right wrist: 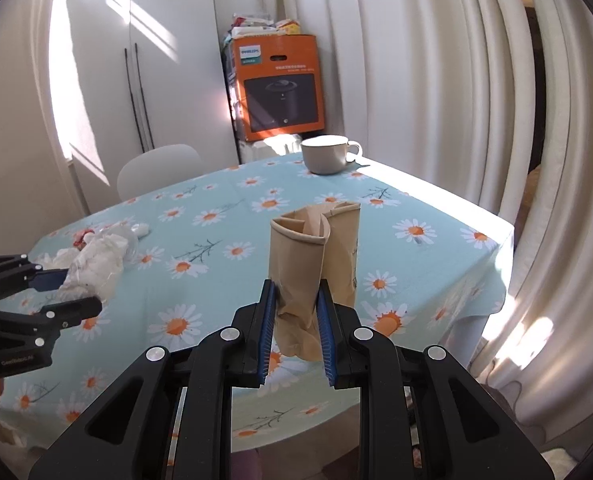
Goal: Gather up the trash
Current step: 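Carry the tissue and paper cup to the trash bin with both grippers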
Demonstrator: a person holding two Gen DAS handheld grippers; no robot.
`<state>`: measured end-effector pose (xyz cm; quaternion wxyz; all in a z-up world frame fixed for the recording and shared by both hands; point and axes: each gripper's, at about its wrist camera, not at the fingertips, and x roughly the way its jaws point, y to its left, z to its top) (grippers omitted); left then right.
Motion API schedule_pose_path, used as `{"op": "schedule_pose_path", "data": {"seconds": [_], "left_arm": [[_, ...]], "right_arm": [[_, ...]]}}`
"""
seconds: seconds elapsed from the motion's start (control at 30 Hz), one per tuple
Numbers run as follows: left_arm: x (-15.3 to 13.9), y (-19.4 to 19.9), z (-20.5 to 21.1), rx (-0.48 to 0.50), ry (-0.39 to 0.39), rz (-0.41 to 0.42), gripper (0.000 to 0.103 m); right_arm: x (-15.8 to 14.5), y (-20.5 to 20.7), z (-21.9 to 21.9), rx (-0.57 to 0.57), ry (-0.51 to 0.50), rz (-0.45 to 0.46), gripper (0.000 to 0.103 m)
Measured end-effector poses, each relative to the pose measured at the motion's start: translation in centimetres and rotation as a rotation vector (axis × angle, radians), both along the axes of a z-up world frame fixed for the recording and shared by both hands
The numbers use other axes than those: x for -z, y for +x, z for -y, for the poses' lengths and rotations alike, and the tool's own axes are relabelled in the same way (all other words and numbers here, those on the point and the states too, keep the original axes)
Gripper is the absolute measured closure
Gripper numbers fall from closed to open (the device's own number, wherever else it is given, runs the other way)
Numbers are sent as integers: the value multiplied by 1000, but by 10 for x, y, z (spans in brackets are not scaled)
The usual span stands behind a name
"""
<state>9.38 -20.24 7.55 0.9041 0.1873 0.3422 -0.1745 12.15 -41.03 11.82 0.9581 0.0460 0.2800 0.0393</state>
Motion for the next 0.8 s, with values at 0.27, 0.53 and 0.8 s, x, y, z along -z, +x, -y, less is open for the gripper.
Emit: {"op": "schedule_pose_path", "data": {"seconds": [0.27,0.53,0.8], "left_arm": [[6,5,64,135,14,-6,61],[16,2,123,277,3,-9,61],[41,-2,180,445,12,-53,61]], "right_arm": [[12,-17,58,142,-30,-29,84],[33,-36,114,257,-41,-68,84],[73,-53,163,345,-9,-120,84]]}}
